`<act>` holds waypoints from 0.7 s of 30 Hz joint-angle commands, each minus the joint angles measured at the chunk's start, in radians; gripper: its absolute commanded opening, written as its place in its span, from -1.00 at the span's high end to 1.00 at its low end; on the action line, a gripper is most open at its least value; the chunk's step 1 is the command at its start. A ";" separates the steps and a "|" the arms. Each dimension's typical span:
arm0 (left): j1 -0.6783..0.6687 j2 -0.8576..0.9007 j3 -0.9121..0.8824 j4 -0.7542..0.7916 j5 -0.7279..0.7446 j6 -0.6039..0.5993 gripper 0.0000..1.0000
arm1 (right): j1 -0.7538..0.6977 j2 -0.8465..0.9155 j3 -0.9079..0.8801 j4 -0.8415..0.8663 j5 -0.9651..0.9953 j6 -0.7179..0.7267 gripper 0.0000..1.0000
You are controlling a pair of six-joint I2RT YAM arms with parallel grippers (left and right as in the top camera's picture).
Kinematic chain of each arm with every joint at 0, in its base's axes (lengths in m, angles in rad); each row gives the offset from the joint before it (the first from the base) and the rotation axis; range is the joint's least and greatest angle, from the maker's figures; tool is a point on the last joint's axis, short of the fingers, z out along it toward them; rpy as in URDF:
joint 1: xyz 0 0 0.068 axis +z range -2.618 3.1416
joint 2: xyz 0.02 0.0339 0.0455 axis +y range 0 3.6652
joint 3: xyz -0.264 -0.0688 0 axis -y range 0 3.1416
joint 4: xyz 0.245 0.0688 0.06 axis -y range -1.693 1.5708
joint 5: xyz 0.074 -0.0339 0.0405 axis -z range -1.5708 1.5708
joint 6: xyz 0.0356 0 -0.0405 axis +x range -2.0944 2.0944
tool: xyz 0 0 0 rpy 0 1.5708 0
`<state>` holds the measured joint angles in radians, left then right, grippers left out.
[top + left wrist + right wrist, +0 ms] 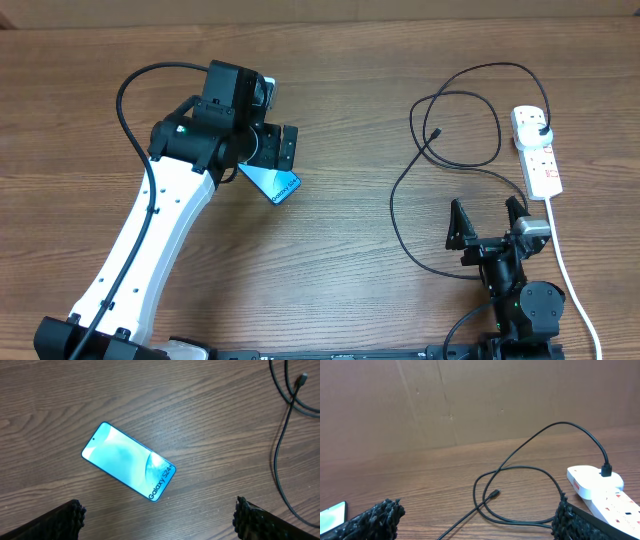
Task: Plug charger to phone and switch on socket
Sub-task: 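Move the left gripper over the Galaxy phone on the table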
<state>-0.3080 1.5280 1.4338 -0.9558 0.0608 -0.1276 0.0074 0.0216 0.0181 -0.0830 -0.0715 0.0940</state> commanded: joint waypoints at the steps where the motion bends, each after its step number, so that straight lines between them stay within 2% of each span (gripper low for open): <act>1: -0.006 0.002 0.020 -0.002 0.014 0.017 -1.00 | 0.005 -0.002 -0.010 0.003 0.003 0.002 -1.00; 6: -0.006 0.003 0.020 0.036 0.008 0.005 -1.00 | 0.005 -0.002 -0.010 0.003 0.003 0.002 -0.99; 15: -0.006 0.037 0.020 0.032 -0.095 -0.190 -1.00 | 0.005 -0.002 -0.010 0.003 0.003 0.002 -1.00; 21: -0.006 0.108 0.022 0.022 -0.094 -0.241 -1.00 | 0.005 -0.002 -0.010 0.003 0.003 0.002 -1.00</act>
<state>-0.3080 1.5970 1.4338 -0.9283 -0.0132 -0.3099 0.0074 0.0216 0.0181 -0.0830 -0.0715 0.0940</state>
